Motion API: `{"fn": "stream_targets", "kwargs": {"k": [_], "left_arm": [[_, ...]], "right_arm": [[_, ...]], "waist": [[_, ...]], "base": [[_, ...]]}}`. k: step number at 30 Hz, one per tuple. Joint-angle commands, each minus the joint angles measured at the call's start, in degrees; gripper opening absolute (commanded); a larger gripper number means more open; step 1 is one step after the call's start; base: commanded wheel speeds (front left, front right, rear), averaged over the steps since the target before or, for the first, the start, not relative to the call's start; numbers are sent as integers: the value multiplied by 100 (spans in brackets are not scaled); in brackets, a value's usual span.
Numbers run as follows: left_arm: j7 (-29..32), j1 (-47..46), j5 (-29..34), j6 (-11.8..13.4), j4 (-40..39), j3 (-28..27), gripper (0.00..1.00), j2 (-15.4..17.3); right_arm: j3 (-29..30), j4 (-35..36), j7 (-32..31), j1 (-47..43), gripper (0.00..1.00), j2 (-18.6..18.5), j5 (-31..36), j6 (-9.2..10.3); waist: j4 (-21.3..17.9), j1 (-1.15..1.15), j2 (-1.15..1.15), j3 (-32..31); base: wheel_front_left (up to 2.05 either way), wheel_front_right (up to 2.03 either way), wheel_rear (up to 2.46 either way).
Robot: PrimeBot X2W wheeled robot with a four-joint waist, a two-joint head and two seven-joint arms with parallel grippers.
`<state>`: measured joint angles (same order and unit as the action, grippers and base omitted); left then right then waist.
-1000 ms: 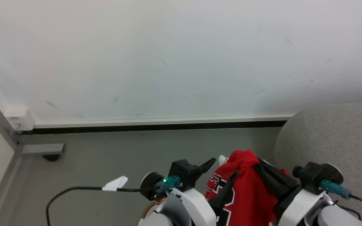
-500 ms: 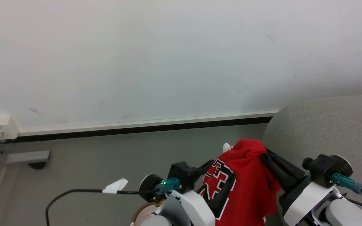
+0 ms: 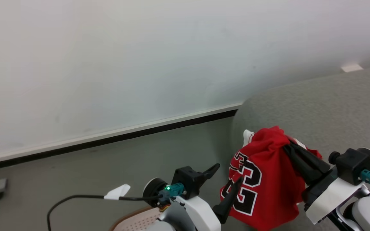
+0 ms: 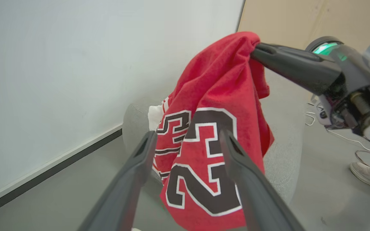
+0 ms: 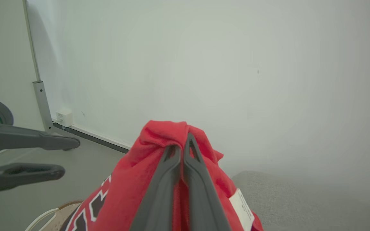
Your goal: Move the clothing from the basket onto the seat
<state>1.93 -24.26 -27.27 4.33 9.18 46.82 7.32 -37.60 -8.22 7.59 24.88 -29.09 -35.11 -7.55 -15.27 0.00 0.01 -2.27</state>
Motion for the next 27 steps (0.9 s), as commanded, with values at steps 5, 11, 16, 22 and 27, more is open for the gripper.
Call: {"fn": "stream_targets", "kwargs": {"k": [5,11,16,22,27], "left_arm": [[-58,69,-55,17,-71,62,100,-13],[-16,46,-54,-39,-164,219,100,-88],[32,-85,-46,-148,-165,361,100,-149],[68,-93,-28,-163,-157,462,100,-146],[159,-111,71,-99,-277,494,100,-48]], "right_arm": [[283,237,-78,-199,0,-177,103,12],[713,508,-167,-418,0,-346,174,13],[1222,787,-215,-760,0,-353,260,13],[1730,977,-293,-1033,0,-116,437,13],[2033,879,-310,-876,0,128,494,13]], "waist": [[-801,0,-1,8],[-1262,0,-1,68],[-1365,0,-1,212],[-1475,0,-1,387],[-1542,0,-1,656]], "base": [[0,0,0],[0,0,0],[0,0,0],[0,0,0],[0,0,0]]}}
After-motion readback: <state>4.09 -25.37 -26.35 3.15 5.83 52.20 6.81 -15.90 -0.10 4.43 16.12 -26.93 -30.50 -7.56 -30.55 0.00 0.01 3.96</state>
